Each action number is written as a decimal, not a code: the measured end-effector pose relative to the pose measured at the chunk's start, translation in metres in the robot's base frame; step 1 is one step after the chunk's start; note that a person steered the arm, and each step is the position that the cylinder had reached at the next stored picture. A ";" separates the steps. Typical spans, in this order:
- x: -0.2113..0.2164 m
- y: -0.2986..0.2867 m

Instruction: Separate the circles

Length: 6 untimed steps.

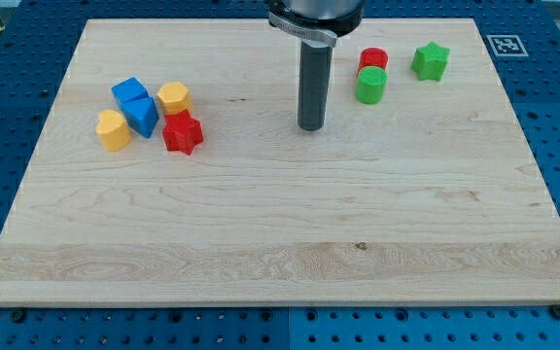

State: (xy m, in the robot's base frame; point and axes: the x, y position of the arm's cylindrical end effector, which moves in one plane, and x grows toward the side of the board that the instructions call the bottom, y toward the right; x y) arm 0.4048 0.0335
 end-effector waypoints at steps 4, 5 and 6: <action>-0.033 0.000; -0.050 0.000; -0.058 0.000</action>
State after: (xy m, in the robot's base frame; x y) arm 0.3472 0.0331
